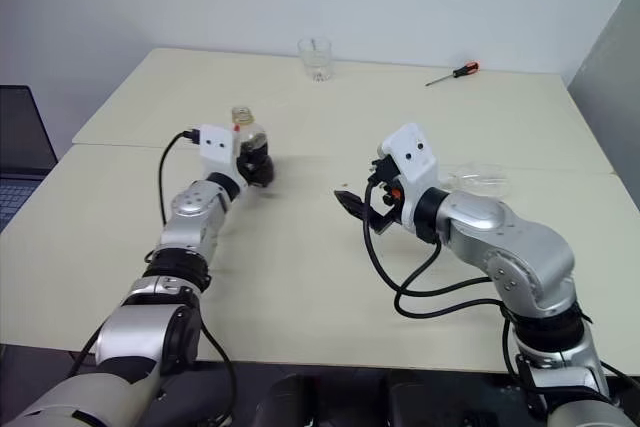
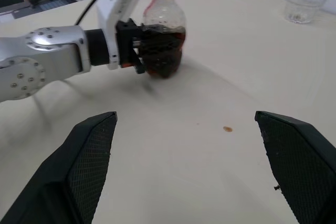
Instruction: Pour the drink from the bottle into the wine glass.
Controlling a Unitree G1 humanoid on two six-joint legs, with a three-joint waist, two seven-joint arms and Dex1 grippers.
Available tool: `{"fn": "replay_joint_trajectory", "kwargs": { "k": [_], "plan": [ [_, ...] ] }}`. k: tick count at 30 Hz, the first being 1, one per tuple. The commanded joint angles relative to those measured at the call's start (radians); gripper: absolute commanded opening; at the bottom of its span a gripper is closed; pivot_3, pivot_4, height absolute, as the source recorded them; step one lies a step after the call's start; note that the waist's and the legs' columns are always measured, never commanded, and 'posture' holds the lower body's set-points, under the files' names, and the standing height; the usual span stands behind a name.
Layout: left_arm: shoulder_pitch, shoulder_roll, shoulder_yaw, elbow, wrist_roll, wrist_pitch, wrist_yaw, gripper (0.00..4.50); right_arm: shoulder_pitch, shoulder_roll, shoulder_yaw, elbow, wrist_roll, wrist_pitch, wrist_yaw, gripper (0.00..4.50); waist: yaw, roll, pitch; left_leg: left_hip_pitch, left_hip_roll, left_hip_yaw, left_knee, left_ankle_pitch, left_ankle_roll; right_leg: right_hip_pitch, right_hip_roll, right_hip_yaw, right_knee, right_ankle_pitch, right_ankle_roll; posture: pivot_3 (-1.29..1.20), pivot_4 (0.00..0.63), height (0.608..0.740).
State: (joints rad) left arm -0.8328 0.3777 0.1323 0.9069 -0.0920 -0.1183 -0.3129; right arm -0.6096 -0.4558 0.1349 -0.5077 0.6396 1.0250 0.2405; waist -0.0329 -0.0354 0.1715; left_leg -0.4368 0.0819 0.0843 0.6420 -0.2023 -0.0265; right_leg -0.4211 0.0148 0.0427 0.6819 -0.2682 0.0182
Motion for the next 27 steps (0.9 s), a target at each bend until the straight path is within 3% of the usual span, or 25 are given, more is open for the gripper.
{"fn": "replay_joint_trajectory", "kwargs": {
  "k": [1, 12, 13, 14, 21, 27],
  "plan": [
    [0.038, 0.030, 0.035, -0.081, -0.006, -0.017, 0.026, 1.19, -0.020, 0.014, 0.013, 0.019, -0.043, -0.050, 0.034, 4.50, 0.003, 0.000, 0.000, 0.000, 0.000, 0.000, 0.000, 0.000, 0.000, 0.000, 0.000, 0.000, 0.000, 0.000, 0.000, 0.00, 0.150, 0.740],
    [0.168, 0.008, 0.112, -0.273, -0.063, 0.094, 0.117, 1.19, -0.057, 0.050, 0.026, 0.091, -0.088, -0.073, 0.127, 4.50, 0.001, -0.001, -0.001, 0.000, 0.000, 0.001, 0.001, 0.000, 0.000, 0.001, -0.001, -0.001, 0.002, 0.000, -0.001, 0.00, 0.150, 0.740],
    [0.173, 0.005, 0.117, -0.283, -0.070, 0.100, 0.122, 1.90, -0.058, 0.049, 0.022, 0.093, -0.090, -0.071, 0.131, 4.50, 0.001, -0.001, -0.001, 0.001, 0.000, 0.001, 0.001, 0.000, 0.000, 0.001, -0.001, -0.001, 0.002, 0.000, -0.001, 0.00, 0.150, 0.740],
    [0.177, 0.002, 0.121, -0.291, -0.074, 0.105, 0.124, 2.04, -0.058, 0.048, 0.020, 0.094, -0.092, -0.071, 0.135, 4.50, 0.001, -0.001, -0.001, 0.001, 0.000, 0.001, 0.001, 0.000, 0.000, 0.001, -0.001, 0.000, 0.002, 0.000, -0.001, 0.00, 0.150, 0.740],
    [0.202, 0.004, 0.127, -0.339, -0.075, 0.140, 0.132, 4.36, -0.066, 0.058, 0.011, 0.105, -0.098, -0.057, 0.149, 4.50, 0.003, -0.001, -0.001, 0.000, 0.000, 0.001, 0.001, 0.000, 0.000, 0.001, -0.001, -0.001, 0.001, 0.001, -0.001, 0.00, 0.150, 0.740],
    [0.257, 0.016, 0.133, -0.433, -0.079, 0.201, 0.128, 4.48, -0.068, 0.078, -0.003, 0.121, -0.102, -0.065, 0.161, 4.50, 0.002, -0.001, -0.001, 0.001, 0.000, 0.001, 0.001, 0.000, 0.000, 0.001, -0.002, 0.000, 0.001, 0.001, -0.001, 0.00, 0.150, 0.740]
  ]
}}
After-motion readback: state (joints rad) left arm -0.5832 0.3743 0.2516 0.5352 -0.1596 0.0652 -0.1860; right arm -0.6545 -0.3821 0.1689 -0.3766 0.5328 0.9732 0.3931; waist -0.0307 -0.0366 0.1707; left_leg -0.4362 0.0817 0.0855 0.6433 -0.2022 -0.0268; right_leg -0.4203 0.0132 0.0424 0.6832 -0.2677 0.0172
